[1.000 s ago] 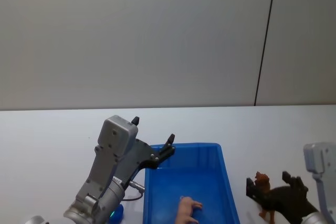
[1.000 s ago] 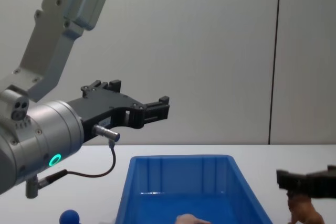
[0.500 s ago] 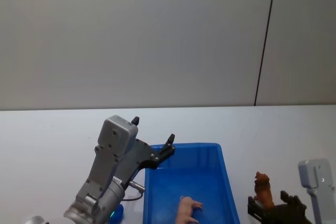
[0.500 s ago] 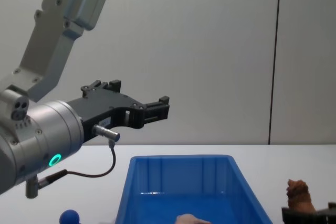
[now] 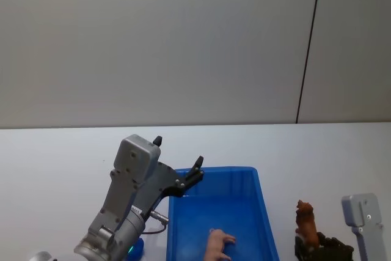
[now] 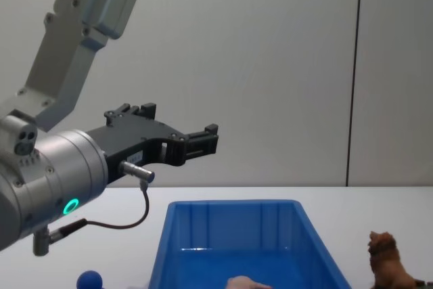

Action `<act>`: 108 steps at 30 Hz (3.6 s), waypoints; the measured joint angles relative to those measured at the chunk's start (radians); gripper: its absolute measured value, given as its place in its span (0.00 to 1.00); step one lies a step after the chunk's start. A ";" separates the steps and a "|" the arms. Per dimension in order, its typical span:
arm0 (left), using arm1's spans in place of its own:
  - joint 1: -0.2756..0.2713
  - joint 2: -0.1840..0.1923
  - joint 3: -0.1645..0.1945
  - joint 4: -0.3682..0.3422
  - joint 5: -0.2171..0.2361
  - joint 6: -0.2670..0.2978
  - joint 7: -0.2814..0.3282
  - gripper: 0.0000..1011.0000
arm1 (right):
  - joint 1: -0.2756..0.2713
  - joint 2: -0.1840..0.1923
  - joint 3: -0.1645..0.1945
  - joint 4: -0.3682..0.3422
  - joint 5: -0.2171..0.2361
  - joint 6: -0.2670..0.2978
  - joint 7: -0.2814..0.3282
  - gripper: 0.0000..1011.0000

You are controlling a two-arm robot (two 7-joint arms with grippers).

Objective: Pick up the two dolls from the table and place them into the box.

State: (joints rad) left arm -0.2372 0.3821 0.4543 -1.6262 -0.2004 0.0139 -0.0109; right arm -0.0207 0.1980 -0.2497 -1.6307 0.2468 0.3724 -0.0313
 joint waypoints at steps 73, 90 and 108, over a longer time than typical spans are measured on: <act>0.000 0.000 0.000 0.000 0.000 0.000 0.000 0.99 | 0.077 -0.053 -0.009 -0.057 -0.077 -0.120 0.065 0.99; 0.022 0.022 -0.015 -0.033 -0.026 0.071 0.022 0.99 | 0.030 -0.026 0.007 -0.111 -0.058 -0.122 0.013 0.99; 0.080 0.098 -0.065 -0.077 -0.152 0.243 0.035 0.99 | 0.016 -0.018 0.012 -0.126 -0.052 -0.123 -0.003 0.99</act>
State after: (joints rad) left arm -0.1573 0.4806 0.3889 -1.7033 -0.3522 0.2568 0.0238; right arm -0.0047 0.1796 -0.2379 -1.7571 0.1947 0.2497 -0.0340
